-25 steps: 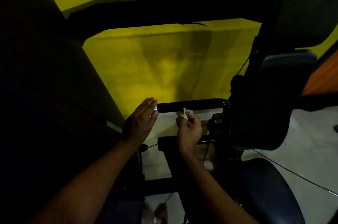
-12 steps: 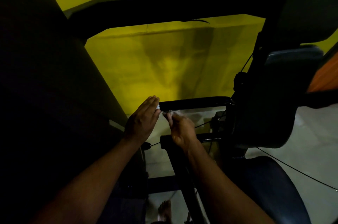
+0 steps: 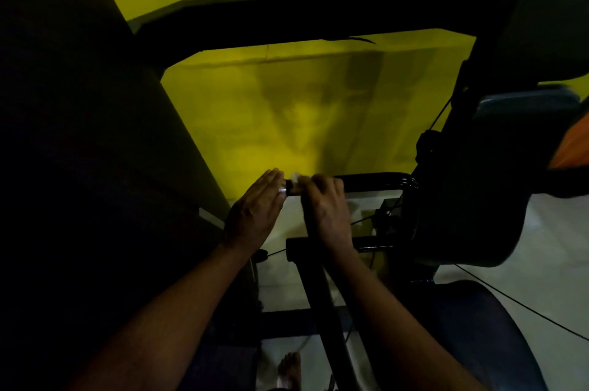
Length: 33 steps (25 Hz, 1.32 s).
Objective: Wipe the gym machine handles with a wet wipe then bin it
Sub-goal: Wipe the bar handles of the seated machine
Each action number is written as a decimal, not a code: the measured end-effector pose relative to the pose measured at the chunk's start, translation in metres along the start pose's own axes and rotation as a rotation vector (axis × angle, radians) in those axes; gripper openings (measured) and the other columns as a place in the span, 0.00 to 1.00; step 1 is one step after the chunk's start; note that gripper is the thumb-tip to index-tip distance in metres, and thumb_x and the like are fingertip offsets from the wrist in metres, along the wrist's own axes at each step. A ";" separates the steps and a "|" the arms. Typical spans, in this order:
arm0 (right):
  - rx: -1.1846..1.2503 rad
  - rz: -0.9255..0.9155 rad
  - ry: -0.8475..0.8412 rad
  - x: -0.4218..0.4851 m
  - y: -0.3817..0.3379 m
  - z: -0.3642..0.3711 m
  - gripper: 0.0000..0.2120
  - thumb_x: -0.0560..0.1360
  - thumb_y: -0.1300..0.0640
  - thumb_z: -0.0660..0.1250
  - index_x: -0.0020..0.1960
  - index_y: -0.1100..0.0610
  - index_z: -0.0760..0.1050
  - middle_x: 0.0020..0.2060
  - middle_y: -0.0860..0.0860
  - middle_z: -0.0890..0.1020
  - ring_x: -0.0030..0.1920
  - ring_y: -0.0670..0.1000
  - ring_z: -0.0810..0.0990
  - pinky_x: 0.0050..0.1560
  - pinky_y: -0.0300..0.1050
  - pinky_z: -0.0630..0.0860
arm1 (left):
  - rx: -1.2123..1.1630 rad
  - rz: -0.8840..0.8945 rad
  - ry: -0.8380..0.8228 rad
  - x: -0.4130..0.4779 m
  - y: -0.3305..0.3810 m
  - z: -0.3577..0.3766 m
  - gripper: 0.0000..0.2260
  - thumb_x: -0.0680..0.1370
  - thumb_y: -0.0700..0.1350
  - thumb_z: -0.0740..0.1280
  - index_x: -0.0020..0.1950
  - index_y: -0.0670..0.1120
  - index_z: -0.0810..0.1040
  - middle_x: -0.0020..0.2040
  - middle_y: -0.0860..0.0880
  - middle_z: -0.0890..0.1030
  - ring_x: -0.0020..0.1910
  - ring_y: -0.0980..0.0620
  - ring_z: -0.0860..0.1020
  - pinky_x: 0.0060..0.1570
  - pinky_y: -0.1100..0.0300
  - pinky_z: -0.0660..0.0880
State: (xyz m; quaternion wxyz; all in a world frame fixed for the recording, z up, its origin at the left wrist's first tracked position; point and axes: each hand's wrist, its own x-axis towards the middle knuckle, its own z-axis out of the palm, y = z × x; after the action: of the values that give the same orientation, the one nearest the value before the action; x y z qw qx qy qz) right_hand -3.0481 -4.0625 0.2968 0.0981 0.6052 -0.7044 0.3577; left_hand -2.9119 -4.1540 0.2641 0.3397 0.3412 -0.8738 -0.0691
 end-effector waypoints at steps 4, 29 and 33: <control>-0.088 -0.151 -0.065 0.018 -0.003 0.001 0.14 0.69 0.58 0.69 0.54 0.61 0.79 0.46 0.58 0.78 0.47 0.59 0.74 0.43 0.51 0.76 | 0.008 0.011 0.027 -0.002 -0.002 0.001 0.24 0.85 0.55 0.53 0.69 0.39 0.74 0.67 0.42 0.76 0.69 0.46 0.73 0.65 0.52 0.73; 0.188 0.123 -0.066 -0.015 -0.005 -0.009 0.20 0.63 0.66 0.75 0.54 0.59 0.79 0.50 0.55 0.79 0.48 0.55 0.76 0.42 0.45 0.74 | 0.080 0.110 0.006 0.010 -0.007 -0.004 0.19 0.82 0.48 0.59 0.65 0.37 0.77 0.64 0.40 0.79 0.66 0.45 0.76 0.63 0.51 0.75; 1.387 1.360 0.462 -0.005 -0.030 0.011 0.04 0.79 0.67 0.63 0.49 0.61 0.77 0.42 0.54 0.80 0.41 0.49 0.81 0.43 0.38 0.81 | 0.072 0.059 -0.022 0.007 -0.006 -0.004 0.20 0.82 0.49 0.59 0.66 0.38 0.77 0.66 0.42 0.78 0.68 0.47 0.74 0.64 0.54 0.73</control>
State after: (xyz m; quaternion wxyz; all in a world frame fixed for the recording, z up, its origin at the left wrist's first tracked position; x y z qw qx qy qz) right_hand -3.0161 -4.0657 0.2970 -0.3683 -0.0878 -0.5000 0.7789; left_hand -2.9098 -4.1622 0.2689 0.3195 0.3265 -0.8890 -0.0312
